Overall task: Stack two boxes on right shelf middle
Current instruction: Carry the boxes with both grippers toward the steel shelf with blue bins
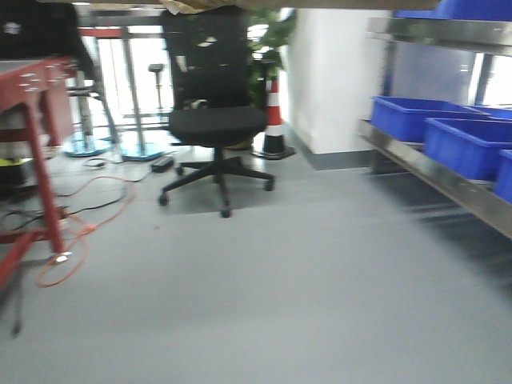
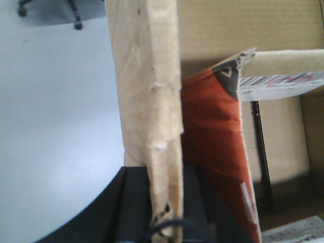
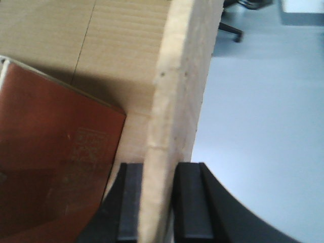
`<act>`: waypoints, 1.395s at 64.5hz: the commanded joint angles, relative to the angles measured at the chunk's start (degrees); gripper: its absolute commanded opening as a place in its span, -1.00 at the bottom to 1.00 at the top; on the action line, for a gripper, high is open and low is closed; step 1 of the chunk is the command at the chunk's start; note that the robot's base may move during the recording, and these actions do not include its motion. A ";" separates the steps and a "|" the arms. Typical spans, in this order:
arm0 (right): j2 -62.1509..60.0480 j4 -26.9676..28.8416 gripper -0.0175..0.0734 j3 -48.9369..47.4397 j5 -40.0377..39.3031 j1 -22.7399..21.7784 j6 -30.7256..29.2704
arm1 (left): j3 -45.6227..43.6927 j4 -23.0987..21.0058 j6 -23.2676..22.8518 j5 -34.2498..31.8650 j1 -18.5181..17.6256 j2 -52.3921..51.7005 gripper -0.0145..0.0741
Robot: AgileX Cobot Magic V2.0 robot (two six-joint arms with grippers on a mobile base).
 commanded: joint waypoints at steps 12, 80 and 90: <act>0.90 -1.20 -0.95 -0.86 -2.66 -0.65 -0.65 | -0.64 2.11 -0.01 -2.68 0.51 -0.54 -0.92; 1.01 -1.20 -0.95 -0.86 -2.66 -0.65 -0.65 | -0.64 2.11 -0.01 -2.68 0.51 -0.54 -0.92; 1.01 -1.20 -0.95 -0.86 -2.66 -0.65 -0.65 | -0.64 2.11 -0.01 -2.68 0.51 -0.54 -0.92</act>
